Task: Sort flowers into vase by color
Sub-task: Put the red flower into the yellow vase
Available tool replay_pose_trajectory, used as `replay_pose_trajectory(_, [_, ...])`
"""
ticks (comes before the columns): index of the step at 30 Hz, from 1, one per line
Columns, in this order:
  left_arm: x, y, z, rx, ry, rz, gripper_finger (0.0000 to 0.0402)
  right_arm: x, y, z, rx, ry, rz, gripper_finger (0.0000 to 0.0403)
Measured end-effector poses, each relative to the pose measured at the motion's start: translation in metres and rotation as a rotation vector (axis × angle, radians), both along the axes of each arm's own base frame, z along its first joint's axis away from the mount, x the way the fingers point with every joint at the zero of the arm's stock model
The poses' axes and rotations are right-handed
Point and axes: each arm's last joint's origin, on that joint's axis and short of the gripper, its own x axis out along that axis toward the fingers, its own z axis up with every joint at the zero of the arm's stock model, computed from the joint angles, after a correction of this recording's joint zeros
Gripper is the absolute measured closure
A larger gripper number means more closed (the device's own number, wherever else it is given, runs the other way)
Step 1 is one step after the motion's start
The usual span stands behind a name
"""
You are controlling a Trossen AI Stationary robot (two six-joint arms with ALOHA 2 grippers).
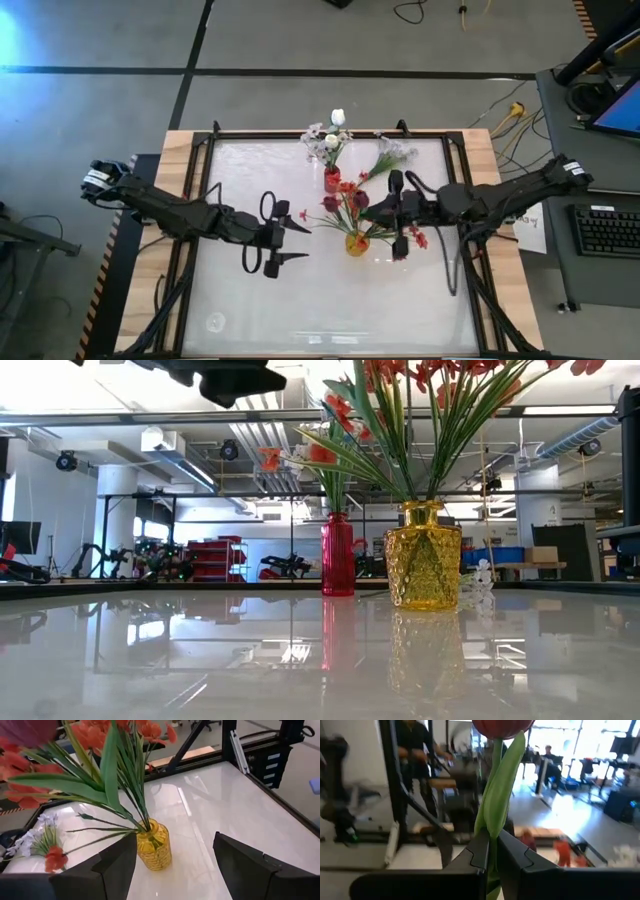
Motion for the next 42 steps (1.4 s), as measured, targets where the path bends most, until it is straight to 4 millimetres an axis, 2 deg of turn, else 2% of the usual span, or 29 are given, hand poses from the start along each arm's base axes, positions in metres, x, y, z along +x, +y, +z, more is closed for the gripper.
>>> replay_pose_trajectory(7, [-0.007, 0.003, 0.012, -0.011, -0.046, 0.02, 0.0155, 0.013, 0.001, -0.019, -0.031, 0.067, -0.074, 0.0385])
replay_pose_trajectory(16, [-0.008, 0.006, 0.014, 0.013, -0.062, 0.101, 0.0155, 0.027, 0.004, -0.037, -0.027, 0.14, -0.12, 0.0385])
replay_pose_trajectory(31, [-0.008, 0.006, 0.014, 0.01, -0.064, 0.104, 0.0155, 0.033, 0.006, -0.046, -0.033, 0.181, -0.144, 0.0383])
replay_pose_trajectory(36, [-0.008, 0.006, 0.014, 0.01, -0.064, 0.104, 0.0155, 0.031, 0.005, -0.047, -0.039, 0.2, -0.147, 0.0357])
replay_pose_trajectory(42, [-0.008, 0.006, 0.014, 0.012, -0.056, 0.104, 0.0155, 0.029, 0.003, -0.049, -0.039, 0.231, -0.2, 0.0305])
